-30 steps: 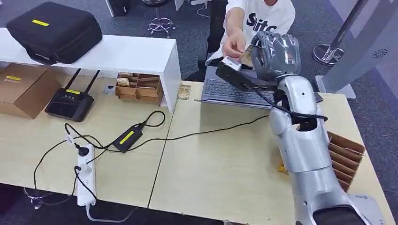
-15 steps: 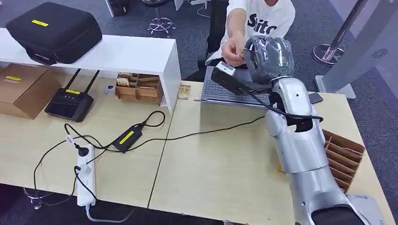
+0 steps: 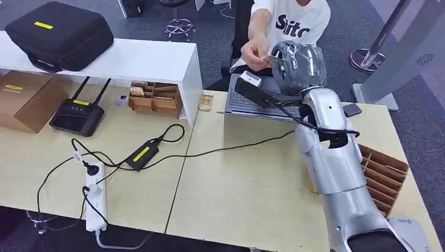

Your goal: Pass the card to the sensor for recognition and then transmit it.

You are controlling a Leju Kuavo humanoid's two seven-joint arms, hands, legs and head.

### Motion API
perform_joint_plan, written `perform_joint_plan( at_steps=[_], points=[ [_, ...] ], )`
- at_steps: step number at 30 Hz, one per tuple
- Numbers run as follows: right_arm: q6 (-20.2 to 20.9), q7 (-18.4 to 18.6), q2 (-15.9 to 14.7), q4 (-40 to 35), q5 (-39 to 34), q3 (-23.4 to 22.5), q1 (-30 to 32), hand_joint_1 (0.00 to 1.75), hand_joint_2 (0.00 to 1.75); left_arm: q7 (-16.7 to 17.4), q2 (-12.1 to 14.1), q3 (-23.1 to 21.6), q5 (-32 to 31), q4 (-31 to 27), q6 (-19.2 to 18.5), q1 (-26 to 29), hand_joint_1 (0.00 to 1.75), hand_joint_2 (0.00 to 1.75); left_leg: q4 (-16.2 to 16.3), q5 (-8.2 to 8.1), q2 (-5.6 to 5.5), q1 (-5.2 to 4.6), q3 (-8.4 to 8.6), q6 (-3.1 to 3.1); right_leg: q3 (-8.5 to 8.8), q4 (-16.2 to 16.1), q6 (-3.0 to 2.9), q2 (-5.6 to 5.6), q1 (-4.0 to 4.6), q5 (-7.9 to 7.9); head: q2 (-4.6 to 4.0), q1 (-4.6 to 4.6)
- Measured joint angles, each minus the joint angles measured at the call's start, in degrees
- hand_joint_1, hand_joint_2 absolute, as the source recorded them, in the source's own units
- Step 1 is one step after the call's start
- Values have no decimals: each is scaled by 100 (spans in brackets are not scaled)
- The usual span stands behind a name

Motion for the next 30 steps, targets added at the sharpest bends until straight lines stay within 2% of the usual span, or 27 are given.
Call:
perform_joint_plan(
  at_steps=[8, 10, 13, 15, 20, 25, 30],
  points=[
    [-129, -6, -79, -47, -128, 22, 62, 0, 175, 0, -2, -2, 120, 0, 13, 4, 0, 175, 0, 2, 1, 0, 5, -2, -1, 0, -2, 0, 0, 2, 0, -2],
    [-111, -215, -142, -214, -639, -72, 251, 0, 175, -9, -9, -2, 206, 0, 20, 9, 0, 175, 1, 2, -1, 0, 7, -2, 3, -2, -2, -2, 0, 2, 0, -2],
    [64, -604, -192, -608, -2006, -359, 720, 0, 175, -7, -33, -2, 352, 0, 72, 19, 0, 175, 2, 1, -3, 0, 7, -2, 2, -6, -2, -2, 0, 2, 0, -2],
    [109, -864, -221, -1052, -2915, -689, 1148, 0, 175, -7, -53, -2, 429, 0, 114, 28, 0, 175, 2, -1, -10, 0, 7, 0, 4, -11, 1, -9, 0, 0, 0, -2],
    [144, -1505, -192, -2420, -4357, -1778, 2741, 0, 175, -72, -138, -2, 592, 37, 256, 87, 0, 175, 1, -16, -35, 1, 1, 8, 16, -19, -1, -33, 1, -16, 0, -2],
    [254, -2064, 35, -3417, -5113, -2785, 3891, 0, 175, -105, -197, 0, 697, 96, 308, 107, 0, 175, 0, -26, -33, 0, 3, 5, 14, -22, 0, -31, 0, -23, 0, -2],
    [341, -2452, 382, -4174, -5645, -3841, 4600, 0, 175, -140, -240, 0, 774, 151, 334, 111, 0, 175, -1, -29, -30, 0, 5, 3, 14, -21, -2, -26, 0, -24, 0, 0]
  ],
)
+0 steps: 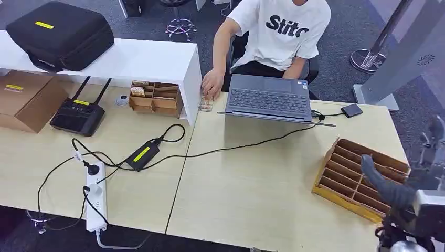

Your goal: Pass the card to the sensor for recognition and then transmit it.

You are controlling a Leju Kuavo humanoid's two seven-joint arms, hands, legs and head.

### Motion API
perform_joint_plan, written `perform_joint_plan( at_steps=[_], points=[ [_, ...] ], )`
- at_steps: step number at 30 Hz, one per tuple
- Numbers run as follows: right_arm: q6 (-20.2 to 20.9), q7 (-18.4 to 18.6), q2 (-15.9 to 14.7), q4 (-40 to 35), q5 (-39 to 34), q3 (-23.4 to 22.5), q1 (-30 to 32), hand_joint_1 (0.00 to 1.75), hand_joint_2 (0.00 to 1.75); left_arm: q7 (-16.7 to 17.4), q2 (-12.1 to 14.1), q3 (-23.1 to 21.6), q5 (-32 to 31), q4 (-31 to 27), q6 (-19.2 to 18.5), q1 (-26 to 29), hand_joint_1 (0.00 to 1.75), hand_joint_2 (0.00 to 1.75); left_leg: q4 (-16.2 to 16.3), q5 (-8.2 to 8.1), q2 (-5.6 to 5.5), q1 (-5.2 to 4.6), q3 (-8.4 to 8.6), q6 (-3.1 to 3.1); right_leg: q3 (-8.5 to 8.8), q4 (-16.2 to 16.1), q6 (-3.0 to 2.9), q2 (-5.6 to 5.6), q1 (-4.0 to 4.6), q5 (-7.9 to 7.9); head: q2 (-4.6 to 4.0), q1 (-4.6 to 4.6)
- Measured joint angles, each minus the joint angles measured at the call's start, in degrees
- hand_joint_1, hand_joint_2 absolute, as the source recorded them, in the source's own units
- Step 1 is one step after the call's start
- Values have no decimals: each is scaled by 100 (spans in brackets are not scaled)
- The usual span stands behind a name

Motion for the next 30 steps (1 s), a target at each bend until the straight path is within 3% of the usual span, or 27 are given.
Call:
perform_joint_plan(
  at_steps=[7, 11, 15, 19, 23, 30],
  points=[
    [256, -208, 422, -543, -674, -1254, 401, 0, 175, -13, -48, 0, 72, 59, 24, -2, 0, 175, 0, 0, 5, 0, 4, 0, 2, 0, 0, 5, 0, 0, 0, -2],
    [343, 12, 442, -406, -660, -1960, 379, 0, 175, -20, -50, 0, 118, 63, 20, -3, 0, 175, 0, 0, 7, 0, 5, 0, 5, 0, 0, 7, 0, 0, 0, -2],
    [538, 109, 326, 199, -926, -2773, 255, 0, 175, -7, -39, -7, 129, 66, -6, -6, 0, 175, 1, 0, 7, -2, 5, 1, 6, -3, 0, 7, -2, 1, 0, -2],
    [730, -59, 49, 1095, -1124, -3596, 85, 0, 175, 6, -24, -70, 129, 66, -31, -15, 0, 175, 1, -5, 7, -2, 5, 8, 9, -5, 1, 4, -2, 1, 0, -2],
    [521, -207, -430, 2424, -1220, -4349, -153, 0, 175, 6, -2, -170, 140, 66, -50, -38, 0, 175, 1, -5, 8, -2, 6, 8, 9, -5, 1, 6, -2, 1, 0, -4],
    [792, -324, -1244, 4858, -2211, -4863, -330, 0, 175, 34, 20, -302, 155, 66, -68, -70, 0, 175, 1, -8, 11, -1, 9, 9, 9, -4, 0, 6, 0, 0, 0, -4]
  ],
)
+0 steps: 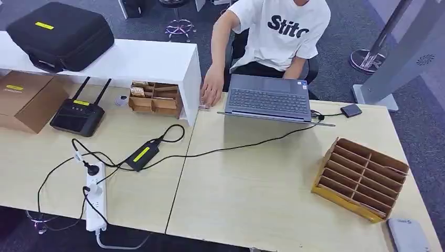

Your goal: Pass the card to the sensor for recognition and then transmit it.

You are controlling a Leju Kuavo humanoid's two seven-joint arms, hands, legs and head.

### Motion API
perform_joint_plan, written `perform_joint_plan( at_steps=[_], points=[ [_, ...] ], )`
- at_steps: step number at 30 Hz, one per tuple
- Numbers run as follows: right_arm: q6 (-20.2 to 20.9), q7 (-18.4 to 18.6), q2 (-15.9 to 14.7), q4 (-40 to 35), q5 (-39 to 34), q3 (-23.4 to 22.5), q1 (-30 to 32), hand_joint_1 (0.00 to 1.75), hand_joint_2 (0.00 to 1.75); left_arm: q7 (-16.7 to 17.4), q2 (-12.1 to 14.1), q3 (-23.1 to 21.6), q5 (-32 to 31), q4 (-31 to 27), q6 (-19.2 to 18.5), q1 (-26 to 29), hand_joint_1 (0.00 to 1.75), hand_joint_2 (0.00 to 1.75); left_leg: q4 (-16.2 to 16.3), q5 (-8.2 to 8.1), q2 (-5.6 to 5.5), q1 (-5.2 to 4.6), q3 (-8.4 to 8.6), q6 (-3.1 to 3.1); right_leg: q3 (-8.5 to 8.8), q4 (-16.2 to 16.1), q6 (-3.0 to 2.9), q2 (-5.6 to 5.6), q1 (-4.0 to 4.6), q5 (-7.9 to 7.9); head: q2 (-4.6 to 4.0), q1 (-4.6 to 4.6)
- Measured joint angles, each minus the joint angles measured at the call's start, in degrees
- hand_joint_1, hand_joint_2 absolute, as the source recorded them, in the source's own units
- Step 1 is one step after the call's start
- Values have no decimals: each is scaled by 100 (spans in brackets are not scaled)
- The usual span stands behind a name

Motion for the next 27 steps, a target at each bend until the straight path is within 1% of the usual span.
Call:
perform_joint_plan(
  at_steps=[2, 4, 6, 7, 9, 11, 12, 15, 20, 22, 27],
  points=[
    [0, -7, -210, 756, -159, -87, -36, 0, 175, 11, 4, -15, 0, 0, 0, -5, 0, 175, 0, 0, 0, 1, 1, 0, 0, 1, 0, 0, 1, 0, 0, 0],
    [41, 6, -347, 1394, -298, -139, -61, 0, 175, 18, 7, -28, 0, 0, 0, -14, 0, 175, 0, 0, 1, 1, 1, 0, 0, 2, -1, 0, 1, 0, 0, 0],
    [235, 39, -450, 1917, -523, -223, -88, 0, 175, 20, 9, -33, 2, 0, 2, -15, 0, 175, -1, 0, 2, 2, 2, 0, -1, 3, -1, 2, 2, -1, 0, 2],
    [528, 35, -494, 2325, -837, -297, -105, 0, 175, 20, 11, -35, 5, 0, 2, -17, 0, 175, -1, 0, 3, 2, 3, 0, 0, 3, -1, 2, 2, -1, 0, -2],
    [960, -55, -507, 2747, -1318, -428, -137, 0, 175, 20, 11, -35, 5, 0, 2, -17, 0, 175, -2, 0, 4, 2, 4, -1, -1, 4, -2, 2, 2, -1, 0, -2],
    [1169, -92, -511, 3081, -1590, -572, -176, 0, 175, 20, 11, -37, 5, 0, 2, -18, 0, 175, -2, 0, 6, 2, 4, -1, 0, 4, -6, 4, 3, -4, 0, 0],
    [1193, -96, -509, 3254, -1643, -638, -179, 0, 175, 20, 13, -37, 5, -2, 2, -18, 0, 175, -2, 0, 6, 2, 4, -1, 0, 4, -6, 4, 2, -4, 0, 2],
    [1180, -79, -509, 3599, -1718, -741, -185, 0, 175, 22, 15, -37, 5, 0, 0, -18, 0, 175, -2, 0, 8, 2, 4, -1, 1, 5, -6, 4, 2, -4, 0, 2],
    [908, 109, -489, 3937, -1678, -804, -183, 0, 175, 44, 24, -37, 5, 0, -7, -20, 0, 175, -2, 0, 9, 1, 3, -1, 1, 4, -6, 4, 1, -4, 0, 2],
    [765, 212, -480, 4013, -1580, -804, -184, 0, 175, 59, 24, -37, 5, 0, -7, -23, 0, 175, -2, 0, 8, 1, 4, -1, 2, 4, -6, 4, 1, -4, 0, 2],
    [301, 643, -428, 4204, -1254, -782, -182, 0, 175, 73, 26, -37, 5, -2, -7, -26, 0, 175, -2, 0, 9, 1, 5, -1, 2, 4, -7, 4, 2, -4, 0, 2]
  ],
)
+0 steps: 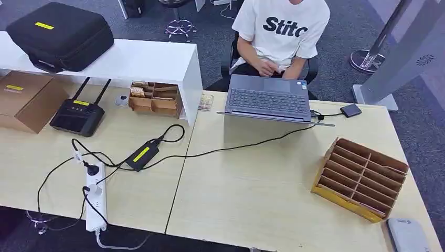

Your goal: Pass the card to the sensor for recognition and then transmit it.

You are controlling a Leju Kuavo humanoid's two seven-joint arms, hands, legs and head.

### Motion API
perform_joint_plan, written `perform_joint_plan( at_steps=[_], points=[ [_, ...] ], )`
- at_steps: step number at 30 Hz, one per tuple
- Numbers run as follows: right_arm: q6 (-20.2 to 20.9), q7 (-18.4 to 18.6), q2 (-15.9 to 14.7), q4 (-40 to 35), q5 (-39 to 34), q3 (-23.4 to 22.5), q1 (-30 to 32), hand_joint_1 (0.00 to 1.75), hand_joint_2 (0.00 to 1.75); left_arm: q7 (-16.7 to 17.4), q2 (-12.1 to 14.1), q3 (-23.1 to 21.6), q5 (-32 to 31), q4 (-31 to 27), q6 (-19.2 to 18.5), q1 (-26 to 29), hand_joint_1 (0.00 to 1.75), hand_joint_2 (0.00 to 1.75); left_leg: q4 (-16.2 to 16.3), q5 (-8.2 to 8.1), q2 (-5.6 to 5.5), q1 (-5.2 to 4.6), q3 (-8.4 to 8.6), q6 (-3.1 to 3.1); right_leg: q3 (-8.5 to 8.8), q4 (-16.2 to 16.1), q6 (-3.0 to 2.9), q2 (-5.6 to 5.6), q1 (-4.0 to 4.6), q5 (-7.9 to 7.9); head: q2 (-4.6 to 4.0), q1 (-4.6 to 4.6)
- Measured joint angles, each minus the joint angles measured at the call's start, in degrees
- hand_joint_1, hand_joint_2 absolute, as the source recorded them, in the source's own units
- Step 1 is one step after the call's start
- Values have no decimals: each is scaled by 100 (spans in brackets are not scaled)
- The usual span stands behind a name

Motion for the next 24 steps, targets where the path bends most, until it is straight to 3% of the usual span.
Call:
perform_joint_plan(
  at_steps=[9, 12, 17, 20, 24],
  points=[
    [-295, 494, 203, 227, 210, 127, 1, 0, 175, 37, 11, 0, 2, 2, -7, -5, 0, 175, 0, 1, 1, 1, 1, -1, 0, 1, -1, 0, 1, -1, 0, 0],
    [-481, 1041, 236, 323, 696, 333, 8, 0, 175, 52, 22, 0, 0, 0, -20, -7, 0, 175, 0, 1, 2, 1, 1, -1, 0, 1, -1, 1, 1, -1, 0, 0],
    [-935, 1837, 284, 485, 1849, 1059, 54, 0, 175, 81, 46, -13, -54, 0, -46, -9, 0, 175, 0, 1, 4, 0, 1, -1, 0, 1, -1, 2, 0, 0, 0, 0],
    [-789, 2222, 306, 572, 2830, 1705, 111, 0, 175, 94, 68, -96, -150, 0, -92, -21, 0, 175, 0, 1, 4, 0, 2, -1, 0, 1, -1, 2, 0, -1, 0, -2],
    [-544, 2319, 310, 642, 3663, 2661, 220, 0, 175, 94, 136, -210, -273, 0, -171, -28, 0, 175, 0, 1, 4, 0, 2, -2, 0, 1, -2, 2, 0, -1, 0, -2]
  ],
)
